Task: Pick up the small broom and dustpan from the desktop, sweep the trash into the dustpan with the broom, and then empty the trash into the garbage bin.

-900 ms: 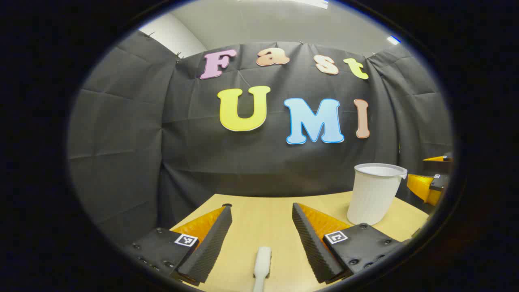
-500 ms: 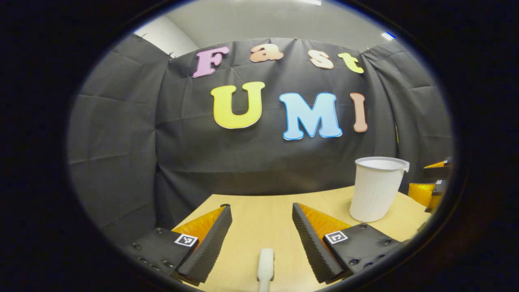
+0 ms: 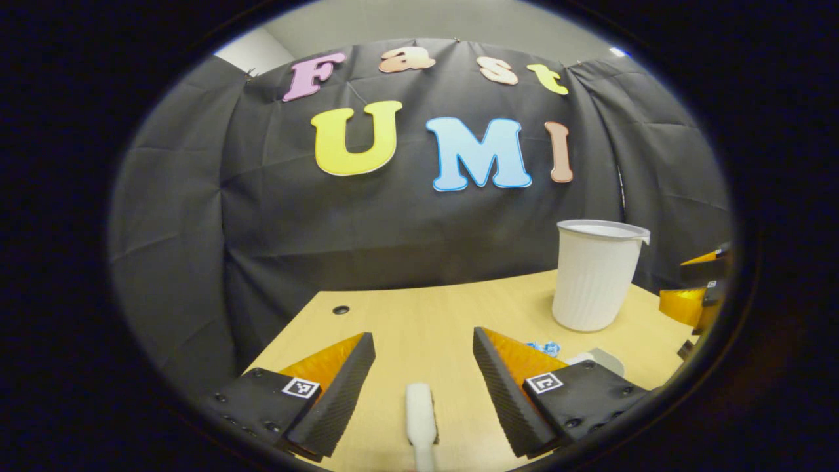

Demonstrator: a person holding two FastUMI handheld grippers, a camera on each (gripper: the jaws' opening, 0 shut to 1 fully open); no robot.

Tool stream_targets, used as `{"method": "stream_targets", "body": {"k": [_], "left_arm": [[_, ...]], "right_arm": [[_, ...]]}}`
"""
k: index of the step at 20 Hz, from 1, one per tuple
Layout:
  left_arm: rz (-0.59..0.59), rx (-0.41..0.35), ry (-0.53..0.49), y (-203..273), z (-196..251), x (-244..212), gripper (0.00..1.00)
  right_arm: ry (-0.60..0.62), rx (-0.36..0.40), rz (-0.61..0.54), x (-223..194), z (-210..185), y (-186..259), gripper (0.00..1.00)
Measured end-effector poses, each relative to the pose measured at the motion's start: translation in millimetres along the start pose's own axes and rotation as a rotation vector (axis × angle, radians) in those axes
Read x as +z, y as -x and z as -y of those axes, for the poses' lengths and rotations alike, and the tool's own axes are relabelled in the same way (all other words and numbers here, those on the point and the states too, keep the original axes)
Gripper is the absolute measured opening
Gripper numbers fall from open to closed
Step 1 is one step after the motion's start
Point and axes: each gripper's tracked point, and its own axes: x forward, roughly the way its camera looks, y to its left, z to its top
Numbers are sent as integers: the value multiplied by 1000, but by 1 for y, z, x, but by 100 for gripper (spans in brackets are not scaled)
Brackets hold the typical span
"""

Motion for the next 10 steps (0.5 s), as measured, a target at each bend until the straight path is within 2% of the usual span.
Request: {"method": "stream_targets", "body": {"k": [4,10], "left_arm": [[-75,-34,-24,-4,2,-23,99],[-296,-118,-49,-8,8,-83,99]], "right_arm": [[19,49,-110,-25,-17,3,94],[-27,131,-374,-77,-43,15,95]]}}
